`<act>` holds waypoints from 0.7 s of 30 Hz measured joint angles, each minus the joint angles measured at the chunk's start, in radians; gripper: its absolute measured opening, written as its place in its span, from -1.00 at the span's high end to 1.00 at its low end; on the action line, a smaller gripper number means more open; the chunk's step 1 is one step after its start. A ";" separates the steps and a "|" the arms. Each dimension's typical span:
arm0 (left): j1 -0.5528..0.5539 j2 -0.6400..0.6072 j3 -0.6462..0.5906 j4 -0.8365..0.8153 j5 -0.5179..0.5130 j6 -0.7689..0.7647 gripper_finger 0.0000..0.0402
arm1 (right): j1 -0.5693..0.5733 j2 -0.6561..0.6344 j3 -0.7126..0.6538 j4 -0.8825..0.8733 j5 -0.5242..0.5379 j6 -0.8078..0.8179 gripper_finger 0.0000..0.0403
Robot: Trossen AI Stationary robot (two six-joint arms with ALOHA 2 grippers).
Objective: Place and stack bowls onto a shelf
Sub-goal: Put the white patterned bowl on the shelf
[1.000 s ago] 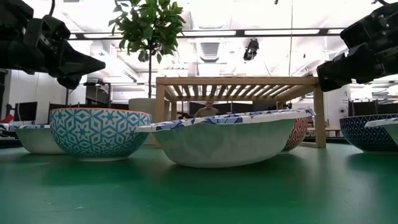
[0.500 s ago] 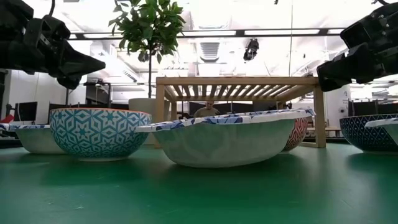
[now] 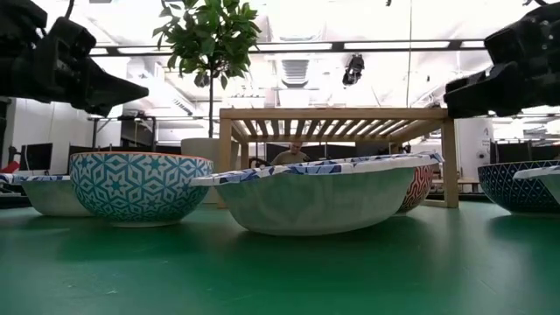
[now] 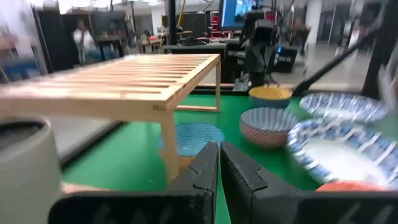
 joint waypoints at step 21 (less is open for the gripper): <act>0.000 0.000 0.000 0.290 0.007 -0.788 0.99 | 0.000 -0.001 0.000 0.166 0.102 0.321 0.95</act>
